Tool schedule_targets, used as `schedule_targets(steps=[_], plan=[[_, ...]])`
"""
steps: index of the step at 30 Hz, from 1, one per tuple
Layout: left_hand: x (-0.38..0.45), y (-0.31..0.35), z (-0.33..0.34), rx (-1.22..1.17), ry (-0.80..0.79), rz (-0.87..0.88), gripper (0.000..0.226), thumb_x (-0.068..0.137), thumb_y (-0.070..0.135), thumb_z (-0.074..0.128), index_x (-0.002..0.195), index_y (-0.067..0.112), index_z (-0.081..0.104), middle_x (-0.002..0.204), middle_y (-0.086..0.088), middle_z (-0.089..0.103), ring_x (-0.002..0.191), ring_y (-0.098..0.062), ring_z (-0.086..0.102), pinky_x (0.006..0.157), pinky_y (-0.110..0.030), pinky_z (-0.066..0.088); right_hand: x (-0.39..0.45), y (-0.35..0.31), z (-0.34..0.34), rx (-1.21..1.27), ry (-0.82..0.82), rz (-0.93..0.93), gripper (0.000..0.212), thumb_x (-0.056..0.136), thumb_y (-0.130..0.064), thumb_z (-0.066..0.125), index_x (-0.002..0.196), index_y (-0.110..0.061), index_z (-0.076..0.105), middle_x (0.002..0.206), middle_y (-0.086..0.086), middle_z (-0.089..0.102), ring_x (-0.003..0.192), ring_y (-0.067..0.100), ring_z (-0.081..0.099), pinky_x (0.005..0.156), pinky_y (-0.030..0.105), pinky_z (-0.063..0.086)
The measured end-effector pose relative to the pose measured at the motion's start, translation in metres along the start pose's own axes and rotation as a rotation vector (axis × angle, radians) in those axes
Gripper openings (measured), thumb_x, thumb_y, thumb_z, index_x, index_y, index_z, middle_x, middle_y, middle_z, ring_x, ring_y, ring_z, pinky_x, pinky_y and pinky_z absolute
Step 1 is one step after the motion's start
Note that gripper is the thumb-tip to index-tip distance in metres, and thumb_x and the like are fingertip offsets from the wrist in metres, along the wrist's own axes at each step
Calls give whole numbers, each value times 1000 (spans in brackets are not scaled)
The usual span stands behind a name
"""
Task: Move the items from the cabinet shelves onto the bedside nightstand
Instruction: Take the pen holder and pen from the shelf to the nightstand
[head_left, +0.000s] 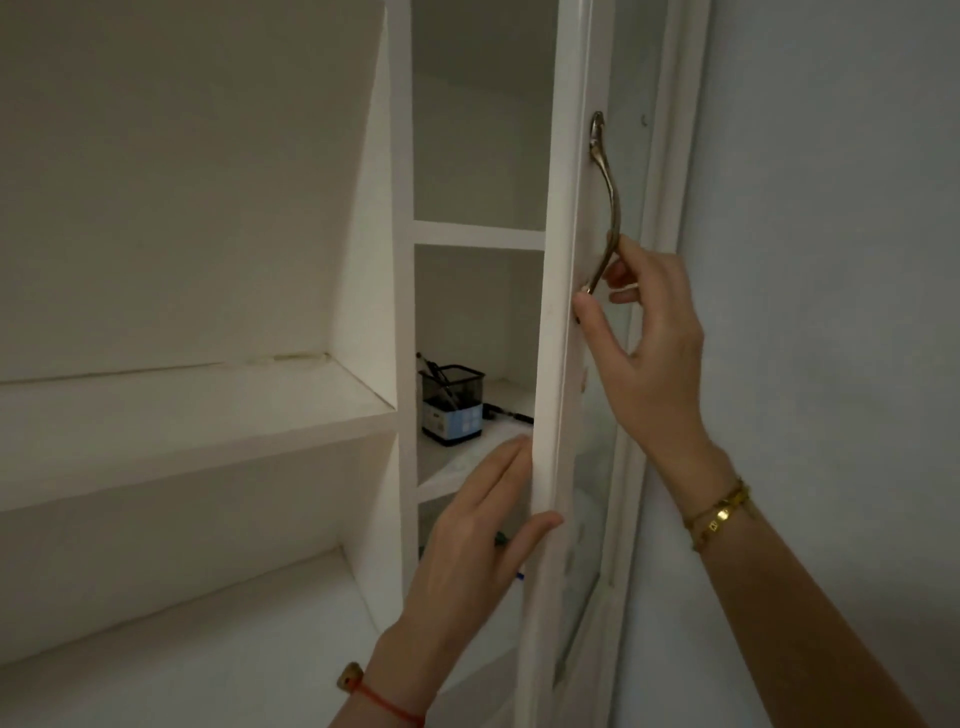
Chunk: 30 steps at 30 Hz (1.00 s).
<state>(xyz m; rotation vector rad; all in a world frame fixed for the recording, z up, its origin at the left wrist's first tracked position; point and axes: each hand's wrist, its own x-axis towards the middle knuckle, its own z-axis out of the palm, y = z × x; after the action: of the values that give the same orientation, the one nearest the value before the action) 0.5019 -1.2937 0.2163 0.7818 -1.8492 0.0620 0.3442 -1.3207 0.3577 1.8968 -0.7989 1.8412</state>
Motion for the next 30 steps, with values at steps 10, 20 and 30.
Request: schedule_targets(steps=[10, 20, 30], plan=[[2, 41, 54, -228, -5, 157, 64, 93, 25, 69, 148, 8, 40, 152, 0, 43, 141, -6, 40, 116, -22, 33, -51, 7, -85, -232, -212, 18, 80, 90, -42, 66, 151, -7, 27, 143, 6, 44, 131, 17, 41, 107, 40, 39], [22, 87, 117, -238, -91, 216, 72, 90, 35, 70, 151, 15, 38, 150, 0, 44, 140, -5, 39, 111, -13, 34, -57, 33, -167, -555, -167, -72, 64, 94, -31, 64, 143, 1, 40, 139, 12, 49, 130, 20, 43, 113, 25, 29], [45, 140, 215, -189, -68, 139, 72, 90, 42, 66, 150, 11, 39, 155, -3, 40, 140, -11, 41, 112, -15, 32, -53, 107, -247, -678, -197, -70, 61, 96, -31, 59, 145, -1, 37, 142, 11, 47, 133, 21, 40, 114, 29, 29]])
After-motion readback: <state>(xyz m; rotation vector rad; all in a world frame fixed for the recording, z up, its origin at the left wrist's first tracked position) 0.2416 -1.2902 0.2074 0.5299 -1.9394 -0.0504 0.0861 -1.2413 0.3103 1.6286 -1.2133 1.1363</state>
